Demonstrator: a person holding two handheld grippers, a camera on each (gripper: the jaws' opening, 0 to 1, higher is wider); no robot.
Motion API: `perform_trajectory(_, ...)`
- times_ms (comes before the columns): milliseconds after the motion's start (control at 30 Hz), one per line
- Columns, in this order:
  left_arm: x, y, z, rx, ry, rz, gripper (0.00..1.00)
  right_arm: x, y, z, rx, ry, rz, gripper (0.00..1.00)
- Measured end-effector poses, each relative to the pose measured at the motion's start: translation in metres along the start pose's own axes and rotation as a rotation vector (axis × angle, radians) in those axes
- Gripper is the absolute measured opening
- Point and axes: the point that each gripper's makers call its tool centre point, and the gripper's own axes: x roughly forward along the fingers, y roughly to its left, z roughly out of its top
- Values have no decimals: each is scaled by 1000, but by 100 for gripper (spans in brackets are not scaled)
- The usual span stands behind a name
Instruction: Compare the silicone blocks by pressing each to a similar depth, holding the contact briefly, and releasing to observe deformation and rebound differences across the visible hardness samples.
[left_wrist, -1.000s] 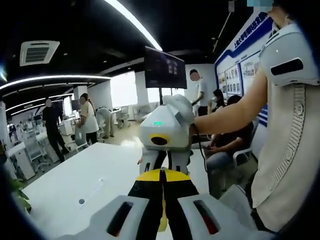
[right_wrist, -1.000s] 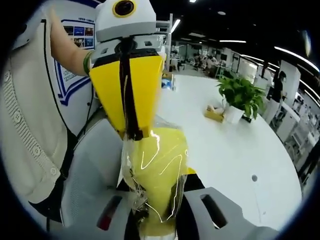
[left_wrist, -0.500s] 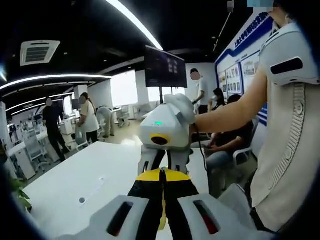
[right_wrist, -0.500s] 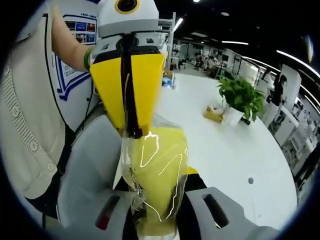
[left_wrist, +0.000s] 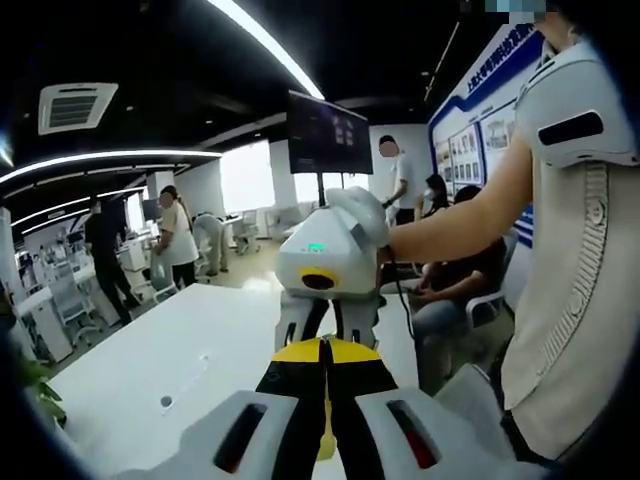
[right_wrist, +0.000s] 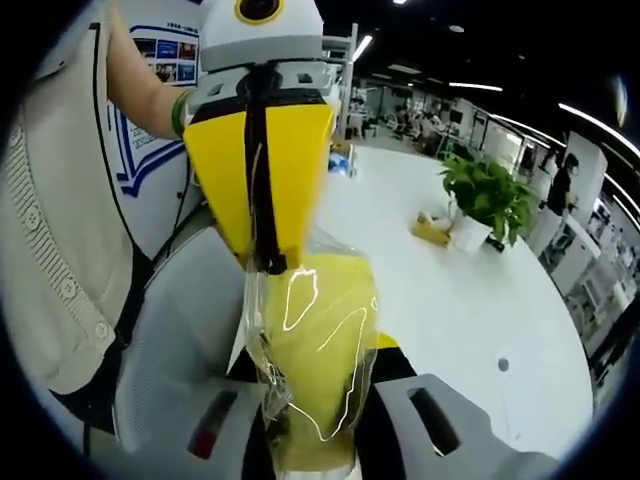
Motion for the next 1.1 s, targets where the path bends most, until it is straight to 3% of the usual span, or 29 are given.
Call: perform_trajectory(1100,-2,2,-8,-17,6,6,0,7,4,-6,25,31,49,21)
